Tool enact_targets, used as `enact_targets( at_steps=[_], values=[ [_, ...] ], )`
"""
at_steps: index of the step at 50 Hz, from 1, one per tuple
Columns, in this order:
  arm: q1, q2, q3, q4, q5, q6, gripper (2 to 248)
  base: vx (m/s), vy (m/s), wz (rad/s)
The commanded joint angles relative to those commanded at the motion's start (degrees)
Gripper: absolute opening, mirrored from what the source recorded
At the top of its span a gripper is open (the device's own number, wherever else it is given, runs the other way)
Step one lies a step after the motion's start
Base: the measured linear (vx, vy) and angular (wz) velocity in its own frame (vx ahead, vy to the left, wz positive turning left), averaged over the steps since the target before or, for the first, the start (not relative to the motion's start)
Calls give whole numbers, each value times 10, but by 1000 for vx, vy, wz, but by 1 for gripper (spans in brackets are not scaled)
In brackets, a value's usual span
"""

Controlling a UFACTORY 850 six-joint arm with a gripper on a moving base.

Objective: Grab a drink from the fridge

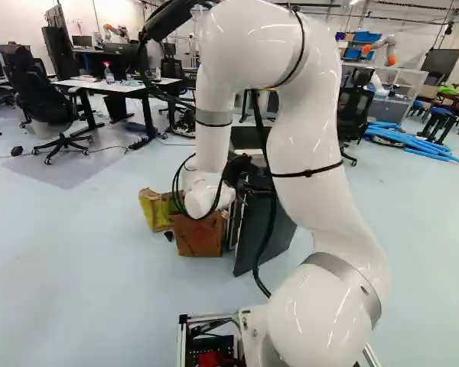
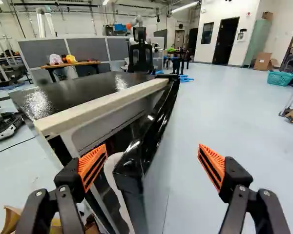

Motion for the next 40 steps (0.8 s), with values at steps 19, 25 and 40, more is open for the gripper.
enact_targets(
  at_steps=[19, 25, 40],
  values=[
    [18, 19, 42, 33, 0, 0, 247, 0, 0, 0],
    [24, 25, 55, 44, 0, 0, 247, 0, 0, 0],
    [39, 37, 87, 75, 0, 0, 247, 0, 0, 0]
  ],
)
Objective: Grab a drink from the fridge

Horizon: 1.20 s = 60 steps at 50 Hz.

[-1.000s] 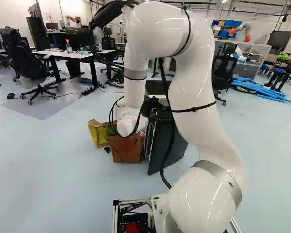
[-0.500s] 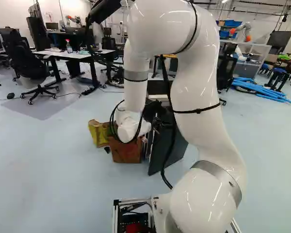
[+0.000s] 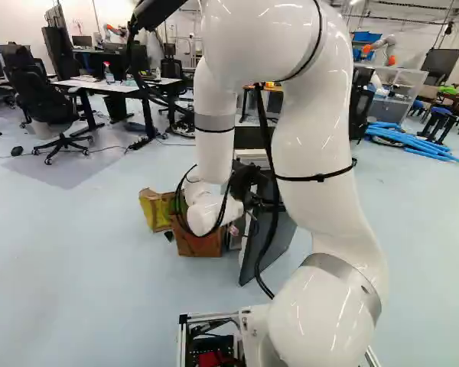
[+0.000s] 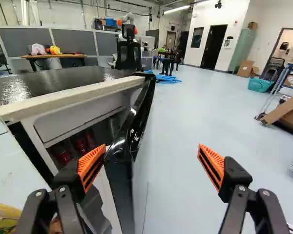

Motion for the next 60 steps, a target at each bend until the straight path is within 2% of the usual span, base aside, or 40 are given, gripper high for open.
enact_targets(
  at_steps=[13, 41, 50, 60],
  values=[
    [-1, 5, 15, 31, 2, 0, 247, 0, 0, 0],
    [-18, 10, 38, 101, 13, 0, 247, 0, 0, 0],
    [-33, 10, 36, 123, 16, 0, 247, 0, 0, 0],
    [-58, 9, 26, 142, 16, 0, 247, 0, 0, 0]
  ],
)
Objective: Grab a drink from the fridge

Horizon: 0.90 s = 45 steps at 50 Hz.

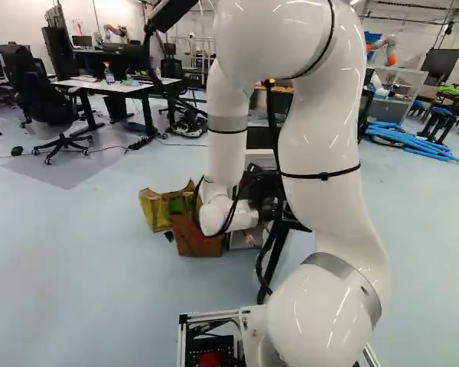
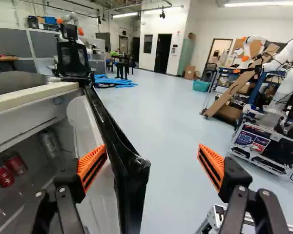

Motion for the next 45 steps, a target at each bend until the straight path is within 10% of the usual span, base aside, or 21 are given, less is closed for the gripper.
enact_targets(
  at_steps=[45],
  values=[
    [-171, -12, -84, 44, -18, 0, 247, 0, 0, 0]
  ],
)
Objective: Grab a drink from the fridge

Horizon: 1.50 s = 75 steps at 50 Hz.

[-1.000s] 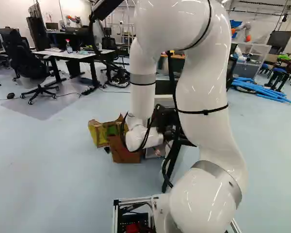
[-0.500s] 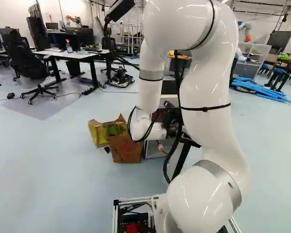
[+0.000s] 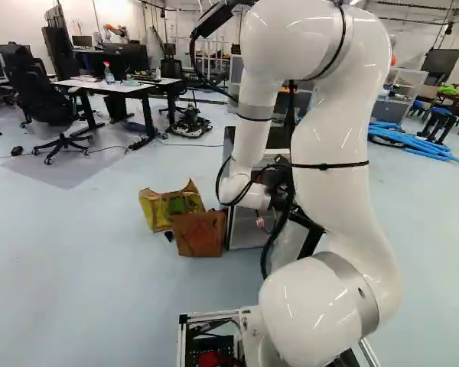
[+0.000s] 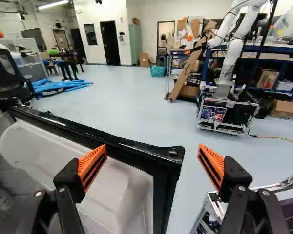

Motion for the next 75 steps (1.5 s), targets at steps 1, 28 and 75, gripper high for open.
enact_targets(
  at_steps=[1, 28, 75],
  values=[
    [-4, 0, -2, 1, -1, 0, 247, 0, 0, 0],
    [-115, -19, -72, 4, -1, 0, 247, 0, 0, 0],
    [-277, -70, -211, 4, -1, 0, 247, 0, 0, 0]
  ],
)
